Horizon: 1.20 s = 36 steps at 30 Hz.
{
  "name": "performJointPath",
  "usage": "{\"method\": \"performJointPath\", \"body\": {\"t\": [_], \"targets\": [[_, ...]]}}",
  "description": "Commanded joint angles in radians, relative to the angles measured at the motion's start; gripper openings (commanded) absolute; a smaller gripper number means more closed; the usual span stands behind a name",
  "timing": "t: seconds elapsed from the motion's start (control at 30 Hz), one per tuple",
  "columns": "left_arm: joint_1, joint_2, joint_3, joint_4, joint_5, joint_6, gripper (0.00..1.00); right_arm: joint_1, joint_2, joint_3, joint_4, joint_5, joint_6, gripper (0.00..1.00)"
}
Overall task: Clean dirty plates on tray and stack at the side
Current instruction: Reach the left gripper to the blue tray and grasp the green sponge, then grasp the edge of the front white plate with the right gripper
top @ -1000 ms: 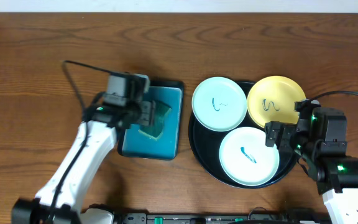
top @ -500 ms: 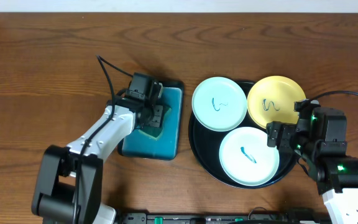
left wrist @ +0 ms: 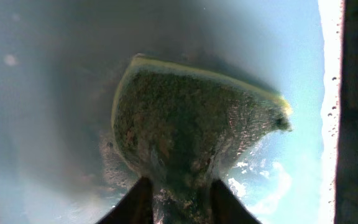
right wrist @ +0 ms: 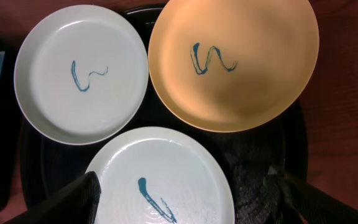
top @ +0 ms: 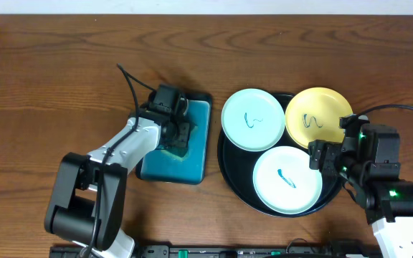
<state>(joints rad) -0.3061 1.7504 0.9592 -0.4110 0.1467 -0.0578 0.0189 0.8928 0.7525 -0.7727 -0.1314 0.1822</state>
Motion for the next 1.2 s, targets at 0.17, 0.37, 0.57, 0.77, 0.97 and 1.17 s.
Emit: {"method": "performJointPath", "body": {"t": [0.17,0.37,0.57,0.77,0.97,1.17], "targets": [[-0.006,0.027,-0.002,-0.019,-0.017,-0.008,0.07,0.007,-0.002,0.018,0.002,-0.004,-0.004,0.83],[0.049,-0.151,0.006,-0.047,-0.017,-0.034,0.07,0.007,-0.002,0.018,0.002,-0.004,-0.004,0.82],[0.063,-0.229,0.002,-0.059,-0.016,-0.076,0.07,0.007,-0.002,0.018,-0.003,-0.001,-0.004,0.81],[0.057,-0.156,-0.026,-0.058,0.026,-0.113,0.07,0.007,0.004,0.018,-0.060,0.071,-0.003,0.78],[0.056,-0.040,-0.028,-0.057,0.025,-0.127,0.08,0.007,0.078,0.017,-0.097,0.082,-0.003,0.72],[0.056,-0.073,-0.023,-0.059,0.026,-0.128,0.07,0.007,0.230,0.017,-0.121,0.082,-0.003,0.67]]}}
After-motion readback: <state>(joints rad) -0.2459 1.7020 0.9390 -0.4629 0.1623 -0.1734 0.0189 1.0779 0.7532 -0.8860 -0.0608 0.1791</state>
